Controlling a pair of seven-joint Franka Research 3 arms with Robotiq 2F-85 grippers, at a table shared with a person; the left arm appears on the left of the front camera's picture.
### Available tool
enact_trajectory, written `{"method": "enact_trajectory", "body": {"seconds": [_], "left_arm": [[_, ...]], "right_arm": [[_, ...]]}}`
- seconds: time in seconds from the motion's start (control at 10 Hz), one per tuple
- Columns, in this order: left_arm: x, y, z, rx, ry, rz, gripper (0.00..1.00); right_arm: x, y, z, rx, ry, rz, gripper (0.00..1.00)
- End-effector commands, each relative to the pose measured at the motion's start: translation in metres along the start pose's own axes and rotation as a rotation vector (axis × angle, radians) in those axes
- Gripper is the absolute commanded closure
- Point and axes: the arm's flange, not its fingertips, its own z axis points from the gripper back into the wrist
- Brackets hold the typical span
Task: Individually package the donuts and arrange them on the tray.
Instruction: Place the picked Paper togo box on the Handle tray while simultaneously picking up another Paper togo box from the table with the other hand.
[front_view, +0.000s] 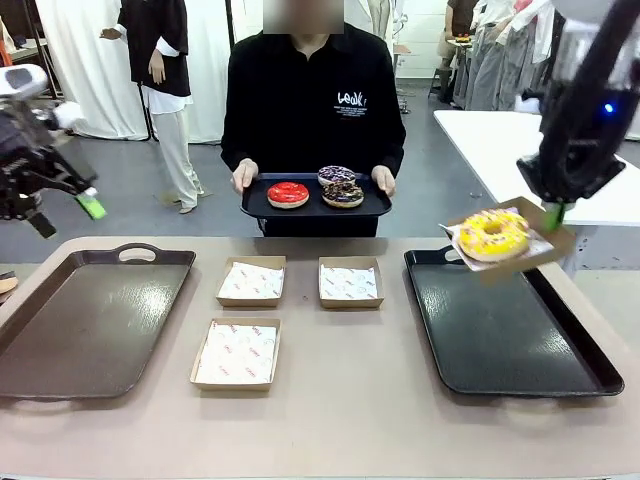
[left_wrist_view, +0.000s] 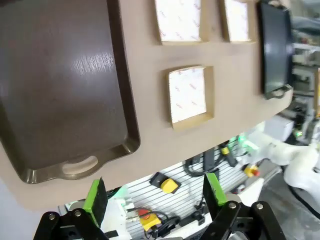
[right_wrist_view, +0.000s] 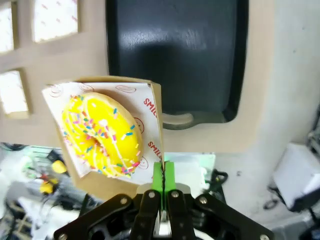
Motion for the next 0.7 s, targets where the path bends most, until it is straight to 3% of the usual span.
{"method": "enact_trajectory", "body": {"seconds": [0.0, 0.1, 0.3, 0.6], "left_arm": [[0.025, -0.033, -0.015, 0.159, 0.052, -0.001, 0.00], [0.036, -0.051, -0.030, 0.206, 0.051, 0.008, 0.00], [0.043, -0.079, -0.067, 0.297, -0.042, 0.053, 0.00], [0.047, -0.095, -0.119, 0.437, -0.097, 0.036, 0.00]], "right_arm": [[-0.004, -0.013, -0.033, 0.000, -0.009, 0.034, 0.99], [-0.003, -0.017, -0.046, 0.004, -0.001, 0.054, 0.99], [0.003, -0.023, -0.069, 0.021, 0.035, 0.058, 0.99], [0.003, -0.018, -0.072, 0.009, 0.053, 0.036, 0.99]]}}
